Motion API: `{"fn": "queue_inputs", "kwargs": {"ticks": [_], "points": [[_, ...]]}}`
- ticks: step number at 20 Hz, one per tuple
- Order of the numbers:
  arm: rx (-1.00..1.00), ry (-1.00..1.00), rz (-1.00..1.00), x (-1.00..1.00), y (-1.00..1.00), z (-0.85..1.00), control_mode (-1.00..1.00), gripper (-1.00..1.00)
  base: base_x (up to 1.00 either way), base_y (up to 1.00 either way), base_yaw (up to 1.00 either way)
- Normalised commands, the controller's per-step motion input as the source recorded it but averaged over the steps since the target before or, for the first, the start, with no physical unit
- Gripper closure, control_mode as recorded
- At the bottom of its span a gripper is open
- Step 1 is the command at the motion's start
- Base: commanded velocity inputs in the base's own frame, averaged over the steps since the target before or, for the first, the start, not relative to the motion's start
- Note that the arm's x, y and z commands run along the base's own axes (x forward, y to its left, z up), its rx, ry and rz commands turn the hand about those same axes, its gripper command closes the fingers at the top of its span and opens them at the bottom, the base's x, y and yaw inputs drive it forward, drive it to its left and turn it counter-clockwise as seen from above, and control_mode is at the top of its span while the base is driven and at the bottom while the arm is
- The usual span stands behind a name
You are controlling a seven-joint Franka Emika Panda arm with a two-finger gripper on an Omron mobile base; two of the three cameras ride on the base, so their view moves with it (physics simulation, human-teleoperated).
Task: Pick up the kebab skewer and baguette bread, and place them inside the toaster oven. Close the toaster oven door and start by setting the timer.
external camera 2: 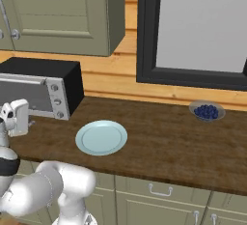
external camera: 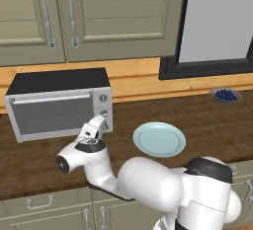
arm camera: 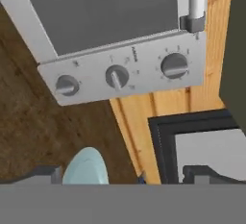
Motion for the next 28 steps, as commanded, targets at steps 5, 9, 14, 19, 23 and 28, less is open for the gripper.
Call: {"fn": "queue_inputs", "kwargs": {"ticks": [5, 9, 14, 19, 23, 28], "points": [[-0.85, 0.57, 0.39, -0.04, 0.00, 0.12, -1.00, -1.00, 0.00, 0.00, 0.00], [-0.73, 0.57, 0.13, 0.01, 0.00, 0.39, -1.00, -1.00, 0.00, 0.00, 0.00], [-0.69, 0.47, 0.00, 0.07, 0.09, 0.64, -1.00, -1.00, 0.00, 0.00, 0.00], [-0.58, 0.26, -0.05, 0.05, 0.04, 0.14, -1.00, -1.00, 0.00, 0.00, 0.00], [-0.35, 0.04, -0.01, 0.00, 0.00, -0.07, -1.00, -1.00, 0.00, 0.00, 0.00], [-0.04, 0.00, 0.00, 0.00, -0.05, -0.07, -1.00, -1.00, 0.00, 0.00, 0.00]]}}
